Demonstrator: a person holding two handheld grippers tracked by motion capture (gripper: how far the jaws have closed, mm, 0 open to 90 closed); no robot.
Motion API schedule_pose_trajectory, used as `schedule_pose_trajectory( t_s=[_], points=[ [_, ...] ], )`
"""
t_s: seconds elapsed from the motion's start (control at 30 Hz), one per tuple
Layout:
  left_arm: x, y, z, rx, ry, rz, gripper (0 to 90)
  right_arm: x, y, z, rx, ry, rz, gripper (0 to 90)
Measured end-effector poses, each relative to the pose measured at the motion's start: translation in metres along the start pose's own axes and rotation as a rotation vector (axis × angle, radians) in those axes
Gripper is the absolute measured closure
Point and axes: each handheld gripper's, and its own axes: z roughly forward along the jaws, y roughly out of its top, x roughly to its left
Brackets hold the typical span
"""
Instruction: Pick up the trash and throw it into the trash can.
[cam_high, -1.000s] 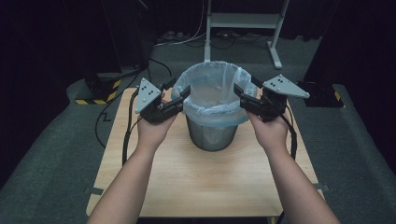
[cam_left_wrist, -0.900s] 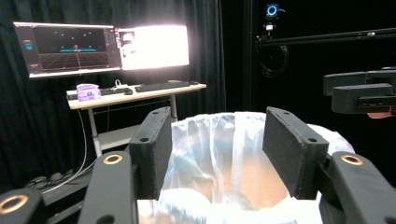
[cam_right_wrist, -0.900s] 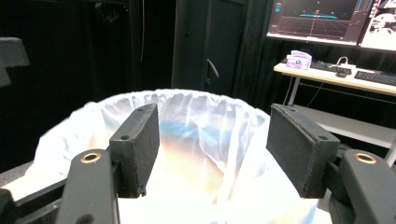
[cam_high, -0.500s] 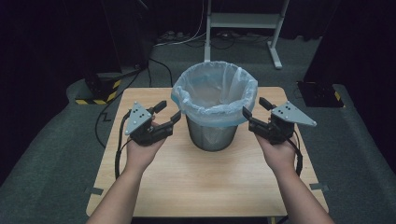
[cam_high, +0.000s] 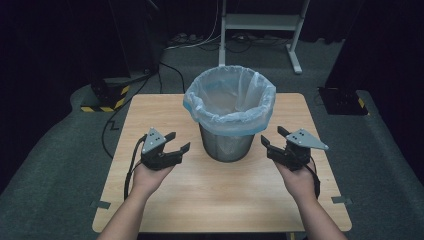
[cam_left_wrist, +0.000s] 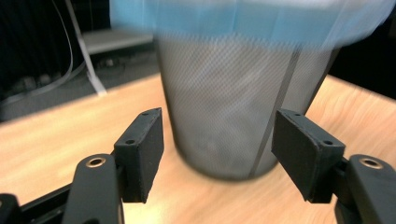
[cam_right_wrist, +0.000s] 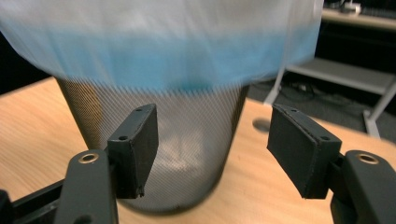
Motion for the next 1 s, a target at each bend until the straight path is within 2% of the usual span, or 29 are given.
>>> schedule_pose_trajectory(
  t_s=[0.07, 0.1, 0.13, 0.17, 0.2, 0.23, 0.3, 0.33, 0.37, 0.47, 0.53, 0.57, 0.6, 0.63, 0.67, 0.73, 0.77, 0.8, 0.83, 0.87, 0.93, 1.0],
  points=[
    [0.004, -0.006, 0.002, 0.016, 0.006, -0.003, 33.1, -0.001, -0.005, 0.002, 0.012, -0.002, 0.009, 33.4],
    [0.011, -0.019, 0.005, 0.073, 0.025, -0.006, 32.5, -0.003, -0.016, 0.007, 0.042, -0.003, 0.022, 33.5],
    [0.011, -0.019, 0.005, 0.073, 0.025, -0.006, 31.7, -0.003, -0.016, 0.007, 0.042, -0.003, 0.022, 33.5],
    [0.016, -0.033, 0.01, 0.112, 0.05, -0.012, 30.6, -0.006, -0.027, 0.013, 0.075, -0.002, 0.036, 33.6],
    [0.016, -0.033, 0.01, 0.112, 0.05, -0.012, 29.4, -0.006, -0.027, 0.013, 0.075, -0.002, 0.036, 33.6],
    [0.02, -0.046, 0.013, 0.148, 0.069, -0.008, 28.6, -0.008, -0.04, 0.02, 0.112, 0.0, 0.052, 33.8],
    [0.025, -0.06, 0.016, 0.175, 0.088, -0.02, 27.2, -0.01, -0.053, 0.026, 0.154, 0.001, 0.065, 33.8],
    [0.025, -0.06, 0.016, 0.175, 0.088, -0.02, 26.6, -0.01, -0.053, 0.026, 0.154, 0.001, 0.065, 33.8],
    [0.027, -0.066, 0.017, 0.189, 0.099, -0.023, 26.1, -0.011, -0.065, 0.031, 0.19, -0.006, 0.069, 33.7],
    [0.035, -0.09, 0.017, 0.271, 0.131, -0.021, 25.2, -0.011, -0.082, 0.035, 0.244, -0.011, 0.072, 33.5],
    [0.037, -0.095, 0.015, 0.281, 0.139, -0.021, 25.2, -0.011, -0.087, 0.037, 0.257, -0.016, 0.073, 33.3],
    [0.038, -0.099, 0.015, 0.276, 0.15, -0.032, 25.3, -0.011, -0.092, 0.037, 0.282, -0.018, 0.068, 33.1],
    [0.041, -0.107, 0.008, 0.306, 0.171, -0.017, 25.8, -0.01, -0.101, 0.037, 0.323, -0.018, 0.07, 32.8],
    [0.041, -0.107, 0.008, 0.306, 0.171, -0.017, 25.9, -0.009, -0.106, 0.035, 0.336, -0.02, 0.067, 32.8],
    [0.044, -0.115, 0.001, 0.309, 0.212, 0.025, 25.8, -0.009, -0.11, 0.034, 0.351, -0.019, 0.066, 32.8],
    [0.046, -0.117, -0.005, 0.291, 0.216, 0.016, 25.0, -0.008, -0.115, 0.032, 0.361, -0.018, 0.062, 32.8],
    [0.048, -0.12, -0.017, 0.267, 0.234, 0.013, 25.2, -0.006, -0.125, 0.029, 0.405, -0.003, 0.055, 32.1],
    [0.049, -0.122, -0.022, 0.25, 0.238, 0.014, 24.7, -0.003, -0.131, 0.029, 0.437, -0.002, 0.05, 29.7],
    [0.049, -0.122, -0.022, 0.25, 0.238, 0.014, 23.6, -0.003, -0.133, 0.027, 0.44, 0.015, 0.07, 28.2],
    [0.049, -0.122, -0.026, 0.248, 0.237, -0.013, 22.8, -0.002, -0.134, 0.024, 0.441, 0.01, 0.055, 28.3],
    [0.045, -0.125, -0.031, 0.238, 0.27, -0.017, 23.0, 0.002, -0.135, 0.021, 0.444, 0.006, 0.051, 28.7],
    [0.042, -0.126, -0.031, 0.236, 0.261, -0.016, 23.1, 0.005, -0.135, 0.02, 0.446, -0.004, 0.06, 28.7]
  ],
)
